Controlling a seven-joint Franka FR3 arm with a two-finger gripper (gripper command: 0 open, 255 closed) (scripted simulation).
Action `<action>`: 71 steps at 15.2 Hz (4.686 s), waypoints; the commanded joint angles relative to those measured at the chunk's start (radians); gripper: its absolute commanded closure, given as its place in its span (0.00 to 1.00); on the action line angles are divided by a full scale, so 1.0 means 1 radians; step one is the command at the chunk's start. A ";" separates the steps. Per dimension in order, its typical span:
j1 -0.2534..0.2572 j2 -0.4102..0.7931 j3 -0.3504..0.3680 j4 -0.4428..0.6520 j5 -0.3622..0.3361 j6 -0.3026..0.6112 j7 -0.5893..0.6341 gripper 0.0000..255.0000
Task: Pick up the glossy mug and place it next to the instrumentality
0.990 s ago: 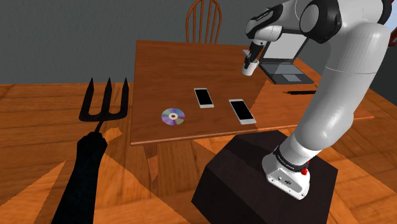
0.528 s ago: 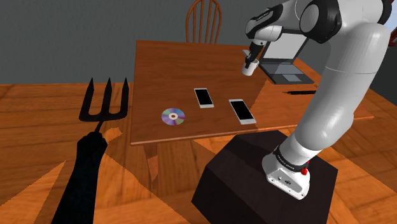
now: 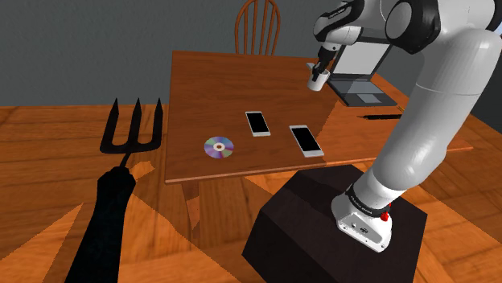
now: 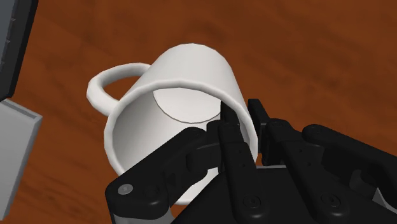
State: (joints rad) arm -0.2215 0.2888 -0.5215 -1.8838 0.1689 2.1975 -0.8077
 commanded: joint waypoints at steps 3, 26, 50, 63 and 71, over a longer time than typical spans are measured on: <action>0.004 -0.021 -0.006 0.032 -0.016 -0.050 0.011 1.00; 0.009 -0.090 -0.023 0.257 -0.067 -0.334 0.045 1.00; 0.327 -0.393 0.263 -0.076 -0.241 -0.285 0.685 1.00; 0.466 -0.304 0.425 0.028 -0.229 -0.317 0.980 1.00; 0.552 -0.173 0.506 0.194 -0.230 -0.363 1.146 1.00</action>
State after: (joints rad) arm 0.3217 0.0856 -0.0229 -1.7342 -0.0614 1.8496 0.3208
